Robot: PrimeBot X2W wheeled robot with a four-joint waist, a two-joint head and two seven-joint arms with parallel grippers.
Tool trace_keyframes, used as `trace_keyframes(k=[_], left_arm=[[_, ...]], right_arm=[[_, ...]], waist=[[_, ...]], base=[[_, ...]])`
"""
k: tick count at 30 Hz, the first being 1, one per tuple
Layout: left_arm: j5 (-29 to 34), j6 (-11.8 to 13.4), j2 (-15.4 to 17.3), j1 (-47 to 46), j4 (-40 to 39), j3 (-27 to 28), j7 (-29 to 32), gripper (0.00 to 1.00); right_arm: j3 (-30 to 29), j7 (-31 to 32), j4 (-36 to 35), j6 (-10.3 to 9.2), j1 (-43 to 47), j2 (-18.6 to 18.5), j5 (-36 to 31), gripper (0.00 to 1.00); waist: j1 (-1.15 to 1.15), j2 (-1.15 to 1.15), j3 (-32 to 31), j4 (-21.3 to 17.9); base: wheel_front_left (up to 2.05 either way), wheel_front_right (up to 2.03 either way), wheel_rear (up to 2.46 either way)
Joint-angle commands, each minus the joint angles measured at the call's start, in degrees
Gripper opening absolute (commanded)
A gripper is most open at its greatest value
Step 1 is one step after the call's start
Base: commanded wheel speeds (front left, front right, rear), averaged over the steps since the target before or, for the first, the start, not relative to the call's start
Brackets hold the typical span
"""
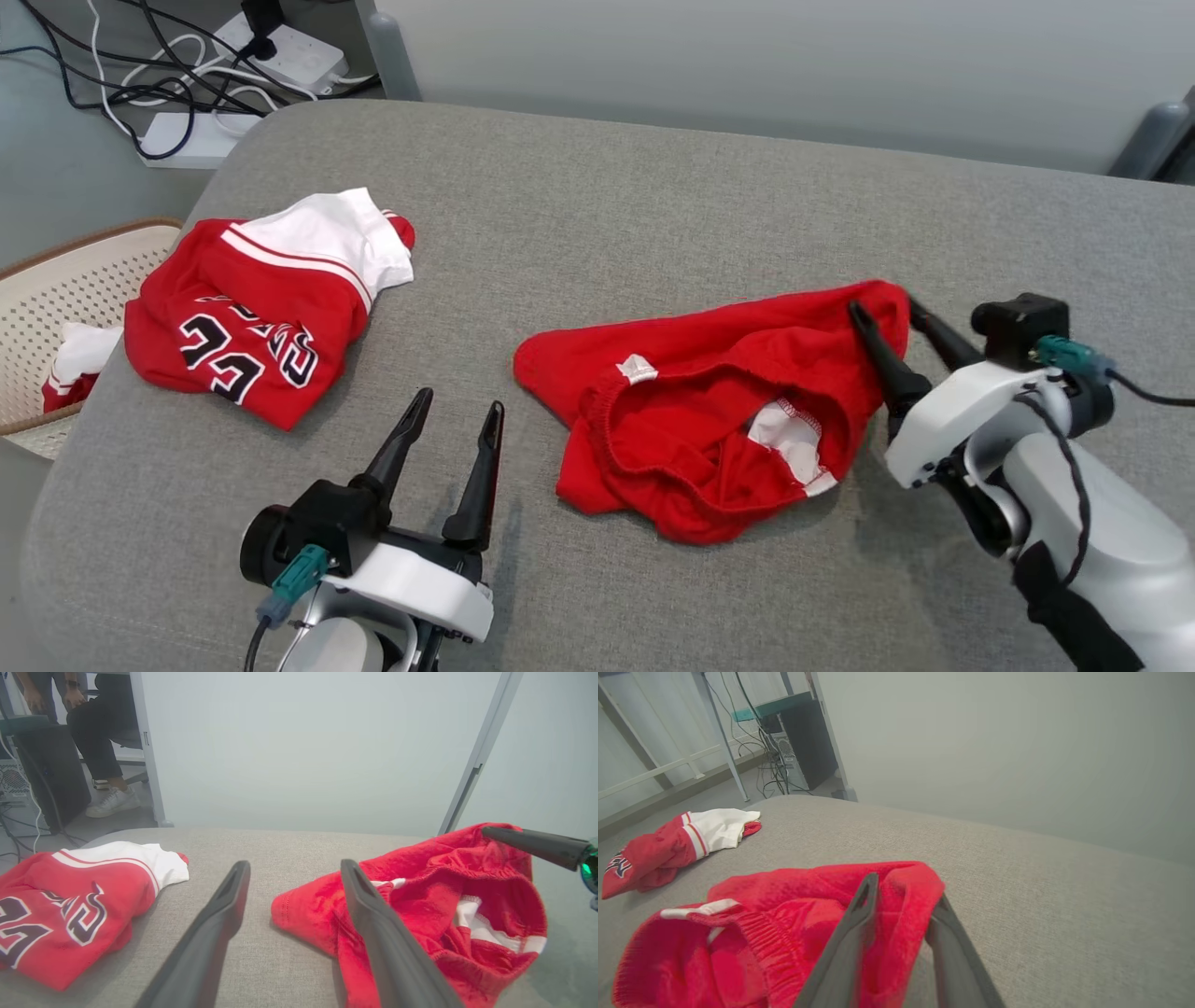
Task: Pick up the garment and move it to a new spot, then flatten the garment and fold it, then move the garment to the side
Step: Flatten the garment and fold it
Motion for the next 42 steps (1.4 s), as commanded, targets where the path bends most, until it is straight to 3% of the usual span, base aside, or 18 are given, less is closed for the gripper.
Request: trace_keyframes(k=[1,6,12,19,22,31,42], left_arm=[[-0.6,0.3,0.4,-2.9,-1.1,1.3,-0.3,1.0],[-0.6,0.5,0.4,-3.5,-0.9,0.6,-0.3,1.0],[-0.7,0.7,0.4,-3.4,-0.5,0.5,-0.3,1.0],[-0.8,0.3,0.4,-2.9,0.1,0.3,-0.3,1.0],[-1.1,0.3,0.4,-2.6,0.2,0.0,-0.3,1.0],[-1.6,0.4,0.4,-2.1,0.3,-1.1,-0.3,1.0],[-1.6,0.5,0.4,-1.9,-0.3,-2.1,-0.3,1.0]], right_arm=[[-2.4,-0.6,0.1,0.24,-1.0,-0.7,-1.8,1.0],[-10.1,-0.6,-2.2,0.24,-0.8,-0.2,-5.9,1.0],[-6.5,-0.6,-9.6,0.24,2.0,3.9,-4.2,1.0],[6.8,3.8,-18.0,0.24,5.9,6.8,13.2,1.0],[8.7,6.2,-20.2,0.24,6.6,6.6,21.8,1.0],[4.2,11.9,-17.0,0.24,8.8,8.6,42.2,1.0],[0.0,11.6,-10.7,0.24,6.3,11.3,49.0,1.0]], waist=[[0.0,0.0,0.4,-0.7],[0.0,0.0,0.4,-2.0],[0.0,0.0,-0.1,-2.5],[0.0,0.0,-0.6,-1.6],[0.0,0.0,-0.7,-1.0],[0.0,0.0,-1.1,1.2],[0.0,0.0,-0.6,3.1]], base=[[0.0,0.0,0.0],[0.0,0.0,0.0],[0.0,0.0,0.0],[0.0,0.0,0.0],[0.0,0.0,0.0],[0.0,0.0,0.0],[0.0,0.0,0.0]])
